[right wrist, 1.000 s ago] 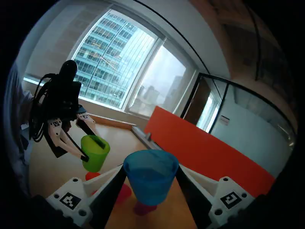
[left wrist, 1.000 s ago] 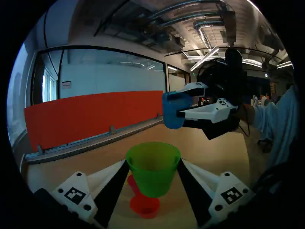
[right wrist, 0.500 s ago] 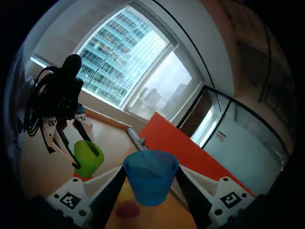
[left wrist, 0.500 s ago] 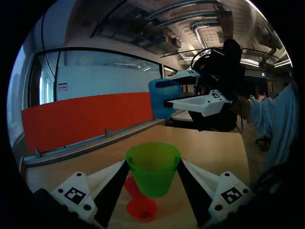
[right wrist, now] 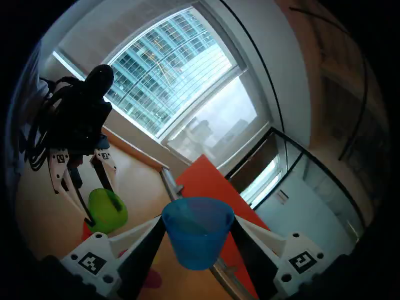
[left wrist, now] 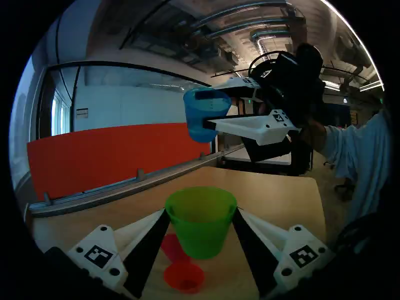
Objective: Pour water
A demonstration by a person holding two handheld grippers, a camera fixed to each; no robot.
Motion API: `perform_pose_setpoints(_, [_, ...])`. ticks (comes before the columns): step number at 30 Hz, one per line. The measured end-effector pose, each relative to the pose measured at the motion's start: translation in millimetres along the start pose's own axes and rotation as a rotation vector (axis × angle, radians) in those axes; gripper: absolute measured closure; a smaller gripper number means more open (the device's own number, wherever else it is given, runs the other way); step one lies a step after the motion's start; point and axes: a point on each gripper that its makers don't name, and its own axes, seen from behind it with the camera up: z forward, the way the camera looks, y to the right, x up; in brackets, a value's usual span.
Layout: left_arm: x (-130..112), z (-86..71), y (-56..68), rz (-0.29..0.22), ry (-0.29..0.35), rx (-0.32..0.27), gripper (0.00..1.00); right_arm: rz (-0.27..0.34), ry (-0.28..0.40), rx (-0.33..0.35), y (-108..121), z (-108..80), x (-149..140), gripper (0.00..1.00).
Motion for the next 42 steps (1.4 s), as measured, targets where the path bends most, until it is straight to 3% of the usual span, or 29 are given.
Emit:
perform_pose_setpoints(26, [10, 10.4, 11.5, 0.012, 0.004, -0.026, 0.13, -0.217, 0.011, -0.006, 13, 16.6, 22, 0.09])
perform_pose_setpoints(42, [12, 10.6, 14.4, 0.013, 0.007, -0.031, 0.13, -0.295, 0.014, -0.030, 25, 18.0, 27, 0.09])
